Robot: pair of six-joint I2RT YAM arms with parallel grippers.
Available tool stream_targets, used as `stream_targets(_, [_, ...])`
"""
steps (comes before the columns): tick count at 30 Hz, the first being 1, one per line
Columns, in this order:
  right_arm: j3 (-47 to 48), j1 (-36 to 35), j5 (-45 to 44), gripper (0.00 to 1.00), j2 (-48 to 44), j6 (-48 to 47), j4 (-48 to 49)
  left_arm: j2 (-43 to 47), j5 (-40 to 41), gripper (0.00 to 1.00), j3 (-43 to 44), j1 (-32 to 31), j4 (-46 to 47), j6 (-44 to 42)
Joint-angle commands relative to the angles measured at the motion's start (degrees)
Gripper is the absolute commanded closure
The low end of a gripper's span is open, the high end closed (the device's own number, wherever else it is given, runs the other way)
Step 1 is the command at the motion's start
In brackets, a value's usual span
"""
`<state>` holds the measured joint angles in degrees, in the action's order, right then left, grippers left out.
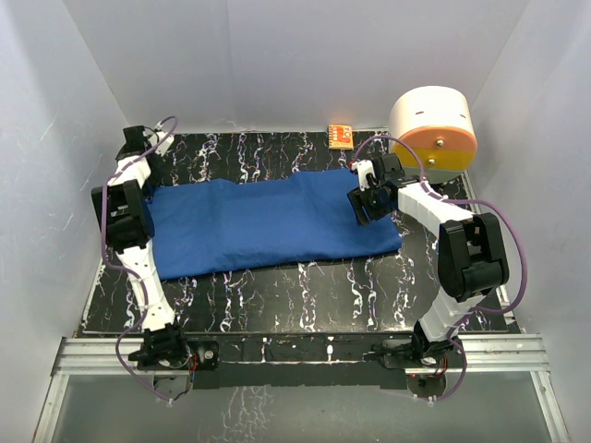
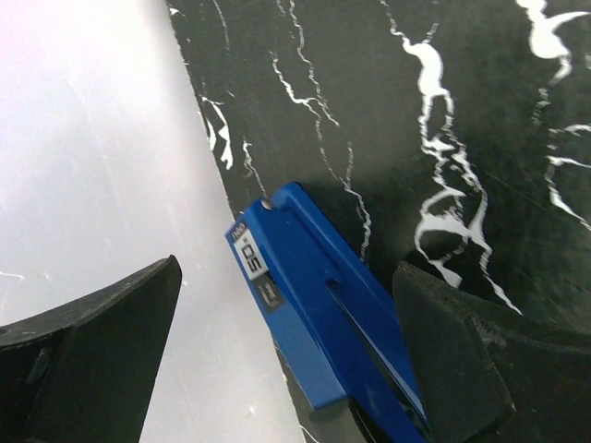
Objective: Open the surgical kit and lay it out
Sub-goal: Open the surgical kit at the center of the board.
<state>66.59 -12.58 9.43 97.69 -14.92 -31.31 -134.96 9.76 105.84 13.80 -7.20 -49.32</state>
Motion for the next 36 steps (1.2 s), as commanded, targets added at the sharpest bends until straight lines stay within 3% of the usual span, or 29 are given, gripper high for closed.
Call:
stream_targets(1, [-0.2, 0.4, 1.3, 0.42, -1.2, 0.0, 1.6, 7.4, -4.5, 0.01, -1.1, 0.3, -5.9, 4.0])
stream_targets(12, [-0.9, 0.4, 2.7, 0.41, -1.5, -0.4, 2.0, 10.4, 1.0, 0.01, -8.1, 0.5, -3.4, 2.2])
stream_targets(32, [-1.0, 0.4, 3.9, 0.41, -2.7, -0.5, 1.7, 11.9, 3.7, 0.01, -10.7, 3.4, -6.2, -0.8])
stream_targets(36, [0.1, 0.4, 2.9, 0.41, -3.0, 0.1, 2.1, 12.2, 2.2, 0.02, -7.7, 3.4, -7.2, 2.4])
